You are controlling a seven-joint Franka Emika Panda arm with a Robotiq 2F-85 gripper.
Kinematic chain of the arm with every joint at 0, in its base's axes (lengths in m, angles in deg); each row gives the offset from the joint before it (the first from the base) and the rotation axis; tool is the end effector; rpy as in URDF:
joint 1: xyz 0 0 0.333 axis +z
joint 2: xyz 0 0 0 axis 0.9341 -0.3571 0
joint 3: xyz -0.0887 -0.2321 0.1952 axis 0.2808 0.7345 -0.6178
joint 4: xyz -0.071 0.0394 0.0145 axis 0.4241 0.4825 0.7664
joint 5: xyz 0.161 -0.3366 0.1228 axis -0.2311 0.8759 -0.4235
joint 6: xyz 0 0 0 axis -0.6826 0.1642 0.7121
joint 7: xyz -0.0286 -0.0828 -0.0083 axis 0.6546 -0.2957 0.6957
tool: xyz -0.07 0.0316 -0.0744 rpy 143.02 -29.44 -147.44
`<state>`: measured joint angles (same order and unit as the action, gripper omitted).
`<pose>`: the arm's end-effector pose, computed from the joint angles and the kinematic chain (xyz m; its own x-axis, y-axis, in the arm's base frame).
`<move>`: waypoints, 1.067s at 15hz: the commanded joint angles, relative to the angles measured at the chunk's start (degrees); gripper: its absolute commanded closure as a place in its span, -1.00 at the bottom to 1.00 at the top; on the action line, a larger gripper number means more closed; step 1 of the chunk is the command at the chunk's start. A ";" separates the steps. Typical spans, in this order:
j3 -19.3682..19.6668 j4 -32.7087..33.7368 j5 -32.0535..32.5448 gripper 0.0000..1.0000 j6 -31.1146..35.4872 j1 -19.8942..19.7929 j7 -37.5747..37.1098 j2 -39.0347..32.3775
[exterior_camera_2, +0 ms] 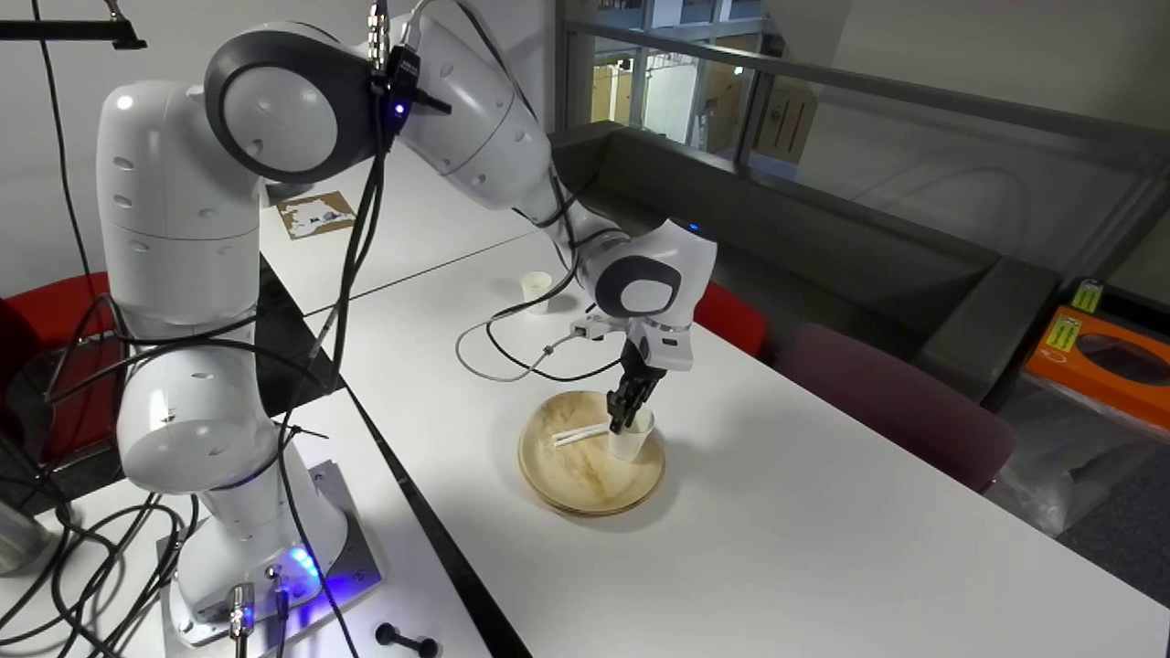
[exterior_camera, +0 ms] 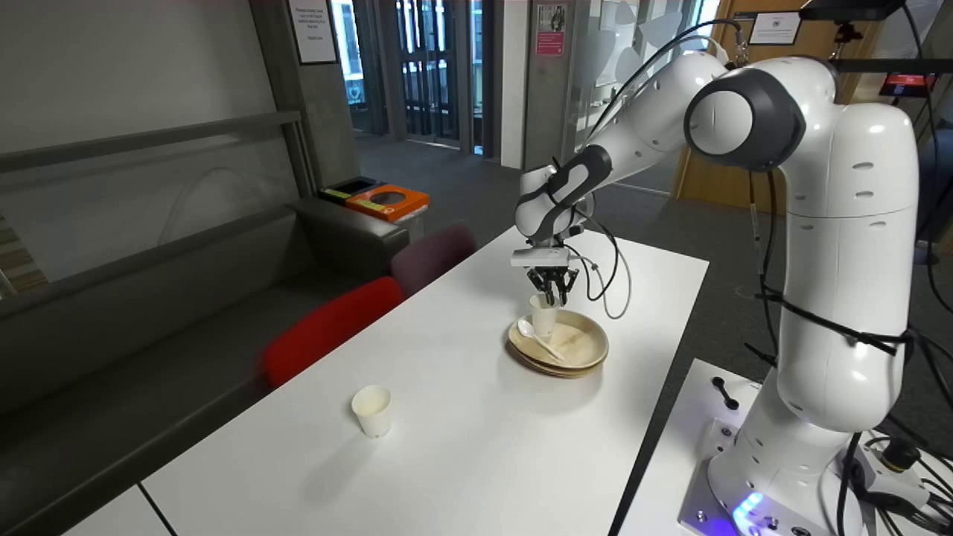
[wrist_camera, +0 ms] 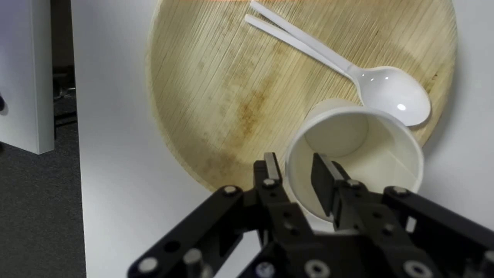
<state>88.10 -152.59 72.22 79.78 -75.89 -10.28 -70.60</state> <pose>0.5300 -0.1713 0.2515 0.2122 -0.9764 -0.0390 -0.9464 -0.2153 0.2408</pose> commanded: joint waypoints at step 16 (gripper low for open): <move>0.11 -2.81 -0.86 0.99 -5.20 -0.13 5.14 6.51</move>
<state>88.11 -153.44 72.18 78.14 -75.87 -8.63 -67.93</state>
